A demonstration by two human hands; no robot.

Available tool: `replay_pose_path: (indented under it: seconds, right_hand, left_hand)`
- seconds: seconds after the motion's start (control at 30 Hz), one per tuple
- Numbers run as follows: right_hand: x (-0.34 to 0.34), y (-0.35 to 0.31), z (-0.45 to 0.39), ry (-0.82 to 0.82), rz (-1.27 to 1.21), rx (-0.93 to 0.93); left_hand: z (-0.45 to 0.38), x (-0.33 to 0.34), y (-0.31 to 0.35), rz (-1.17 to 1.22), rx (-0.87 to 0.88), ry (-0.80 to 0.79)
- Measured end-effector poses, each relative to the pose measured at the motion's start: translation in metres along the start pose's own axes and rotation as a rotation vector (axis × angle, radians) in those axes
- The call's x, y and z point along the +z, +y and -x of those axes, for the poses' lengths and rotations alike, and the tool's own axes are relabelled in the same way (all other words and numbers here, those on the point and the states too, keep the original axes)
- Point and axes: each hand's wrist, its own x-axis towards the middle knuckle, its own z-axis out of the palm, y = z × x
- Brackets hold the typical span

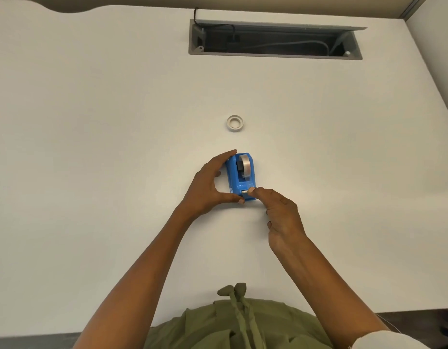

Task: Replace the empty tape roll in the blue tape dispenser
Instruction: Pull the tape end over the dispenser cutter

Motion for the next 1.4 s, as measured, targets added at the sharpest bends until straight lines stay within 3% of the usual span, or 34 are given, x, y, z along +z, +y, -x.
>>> replay_pose_path:
  seconds: [0.2,0.4,0.63,0.9,1.4]
  right_hand:
    - [-0.006,0.005,-0.003,-0.011,-0.053,0.072]
    - [-0.017,-0.007,-0.007,-0.184,-0.243,0.267]
    - [-0.016,-0.009,-0.008,-0.239,-0.178,0.384]
    - [-0.015,0.001,-0.011,-0.252,-0.099,0.357]
    - [-0.012,0.008,-0.012,-0.348,-0.252,0.308]
  left_hand:
    - [0.001,0.000,0.000,-0.005,0.003,0.001]
    - [0.001,-0.001,0.002,-0.014,-0.001,-0.008]
    - [0.001,-0.002,0.003,-0.015,-0.027,-0.016]
    - [0.001,-0.002,0.004,-0.028,-0.040,-0.020]
    - [0.001,-0.003,0.005,-0.038,-0.017,-0.030]
